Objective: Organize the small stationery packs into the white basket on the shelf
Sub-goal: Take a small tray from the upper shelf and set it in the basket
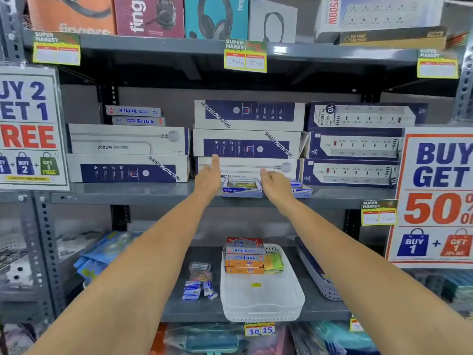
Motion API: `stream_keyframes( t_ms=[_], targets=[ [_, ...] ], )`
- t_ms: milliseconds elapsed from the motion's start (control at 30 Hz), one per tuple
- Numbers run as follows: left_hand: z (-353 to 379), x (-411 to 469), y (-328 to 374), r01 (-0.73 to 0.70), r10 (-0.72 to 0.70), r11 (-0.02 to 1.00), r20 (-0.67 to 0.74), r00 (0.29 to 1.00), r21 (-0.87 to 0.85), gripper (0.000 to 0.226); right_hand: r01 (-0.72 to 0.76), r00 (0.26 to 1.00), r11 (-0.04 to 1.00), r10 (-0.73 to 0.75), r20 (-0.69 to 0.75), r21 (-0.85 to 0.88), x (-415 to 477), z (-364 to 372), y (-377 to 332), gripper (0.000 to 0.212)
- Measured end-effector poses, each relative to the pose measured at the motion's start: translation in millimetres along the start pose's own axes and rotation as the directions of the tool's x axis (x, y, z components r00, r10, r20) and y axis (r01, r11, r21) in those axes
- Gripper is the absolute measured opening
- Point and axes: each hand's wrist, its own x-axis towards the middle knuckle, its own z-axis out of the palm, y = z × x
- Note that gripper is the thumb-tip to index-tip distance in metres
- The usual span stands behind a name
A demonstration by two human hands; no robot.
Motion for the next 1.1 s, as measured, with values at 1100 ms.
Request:
stream_keyframes(
  t_ms=[1100],
  targets=[
    [-16,18,-20,0.086,-0.094,0.975,0.034,0.995,0.206,0.033,-0.143,0.982,0.927,0.176,0.064,-0.346,17,17,-13,0.04]
  ],
)
